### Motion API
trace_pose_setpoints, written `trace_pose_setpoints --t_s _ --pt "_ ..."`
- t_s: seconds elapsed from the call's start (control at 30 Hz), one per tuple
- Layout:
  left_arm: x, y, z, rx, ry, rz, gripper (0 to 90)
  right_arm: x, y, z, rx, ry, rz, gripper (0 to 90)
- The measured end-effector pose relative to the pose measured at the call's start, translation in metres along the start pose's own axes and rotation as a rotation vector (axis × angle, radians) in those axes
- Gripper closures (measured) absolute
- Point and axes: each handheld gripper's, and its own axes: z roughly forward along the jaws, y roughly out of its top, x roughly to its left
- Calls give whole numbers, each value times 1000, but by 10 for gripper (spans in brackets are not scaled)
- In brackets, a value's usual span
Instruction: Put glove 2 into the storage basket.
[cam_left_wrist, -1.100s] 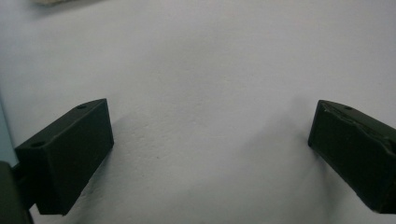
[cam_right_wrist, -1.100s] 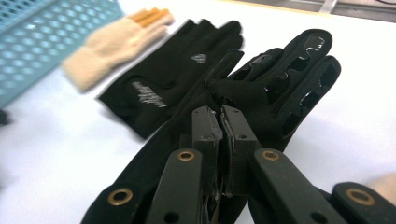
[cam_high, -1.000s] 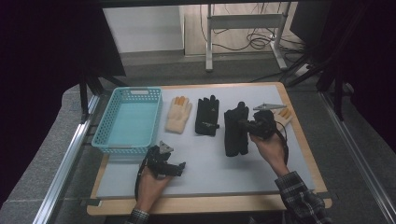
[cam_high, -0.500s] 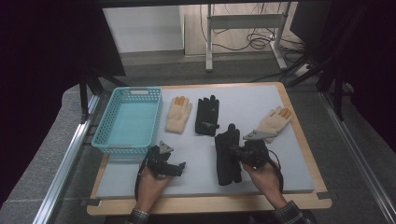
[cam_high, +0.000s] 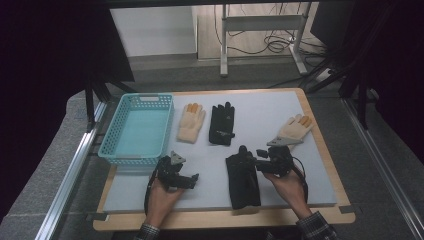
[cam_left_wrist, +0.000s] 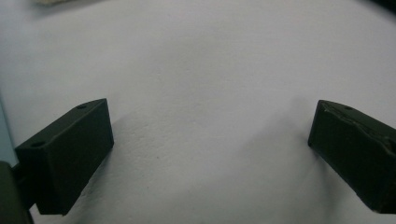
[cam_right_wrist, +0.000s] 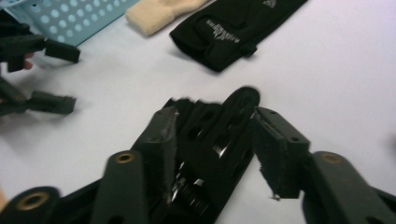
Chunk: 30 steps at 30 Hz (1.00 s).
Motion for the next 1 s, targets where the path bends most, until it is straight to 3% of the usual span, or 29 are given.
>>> trace_pose_setpoints --t_s 0.27,0.43,0.6,0.7,0.83,1.0 --pt "0 0 0 4 -1 4 7 -19 28 30 24 16 -43 433" --pt "0 0 0 2 -1 4 7 -28 46 51 30 11 -62 463" --pt "0 0 0 2 -2 4 7 -36 60 77 65 32 -56 472" --pt "0 0 0 2 -2 4 7 -42 71 98 73 17 -59 454" --pt "0 0 0 -4 -2 -3 7 -47 78 112 78 16 -49 448" --pt "0 0 0 3 -1 5 7 -49 87 131 110 5 -99 515"
